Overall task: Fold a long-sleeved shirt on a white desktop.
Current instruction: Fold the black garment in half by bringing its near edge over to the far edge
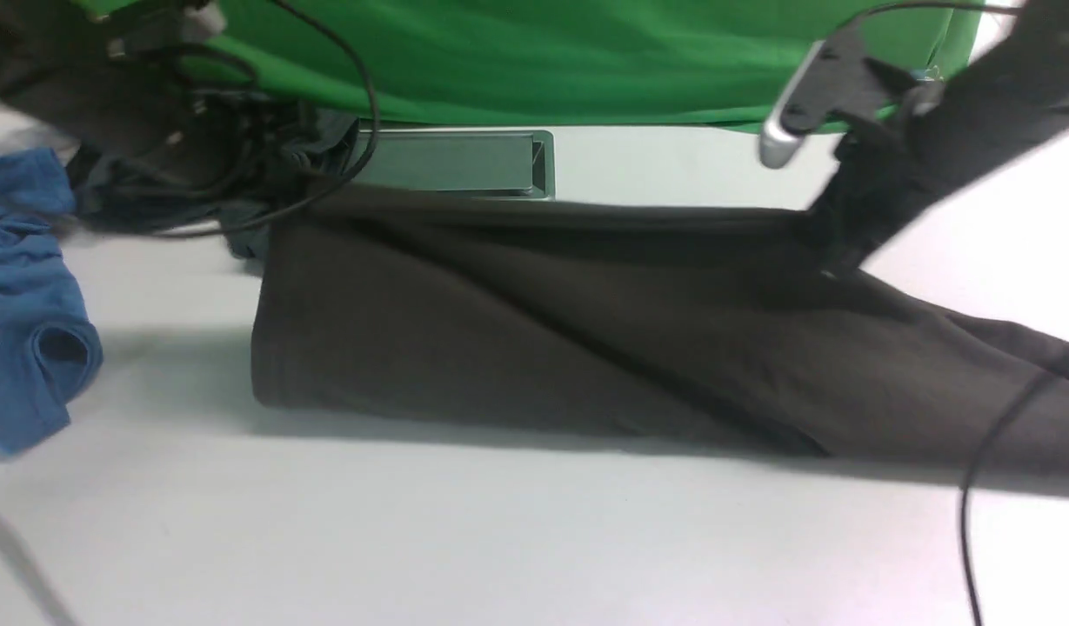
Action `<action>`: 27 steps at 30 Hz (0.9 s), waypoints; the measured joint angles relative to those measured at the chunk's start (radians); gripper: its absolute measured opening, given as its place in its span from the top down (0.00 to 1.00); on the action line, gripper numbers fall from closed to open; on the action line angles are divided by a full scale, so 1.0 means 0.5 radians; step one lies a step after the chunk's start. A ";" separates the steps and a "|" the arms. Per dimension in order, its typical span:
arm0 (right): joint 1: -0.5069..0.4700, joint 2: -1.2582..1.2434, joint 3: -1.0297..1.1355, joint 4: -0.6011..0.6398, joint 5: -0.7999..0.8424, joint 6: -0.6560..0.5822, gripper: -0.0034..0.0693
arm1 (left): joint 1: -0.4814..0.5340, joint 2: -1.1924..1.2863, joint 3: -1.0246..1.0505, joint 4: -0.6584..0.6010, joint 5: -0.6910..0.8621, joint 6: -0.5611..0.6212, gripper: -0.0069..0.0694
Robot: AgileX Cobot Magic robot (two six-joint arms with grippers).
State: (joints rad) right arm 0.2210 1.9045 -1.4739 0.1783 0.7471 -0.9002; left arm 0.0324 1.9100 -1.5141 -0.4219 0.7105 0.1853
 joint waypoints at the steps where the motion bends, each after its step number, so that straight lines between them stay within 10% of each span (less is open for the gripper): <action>1: 0.000 0.020 -0.014 0.000 -0.014 0.000 0.88 | 0.000 0.025 0.000 0.000 0.000 0.000 0.85; 9: 0.000 0.484 -0.225 -0.021 -0.193 0.151 0.74 | -0.002 0.739 -0.565 -0.073 -0.161 0.068 0.81; 17: -0.032 0.324 -0.227 -0.094 -0.249 0.446 0.15 | 0.002 0.728 -0.812 -0.072 0.009 0.101 0.47; 27: -0.034 -0.176 -0.235 -0.045 -0.142 0.801 0.25 | 0.002 0.388 -1.020 -0.029 0.450 0.256 0.06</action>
State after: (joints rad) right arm 0.2041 1.8166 -1.5915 0.1555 0.6760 -0.4997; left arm 0.0332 2.1040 -2.0241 -0.4366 0.9357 0.3131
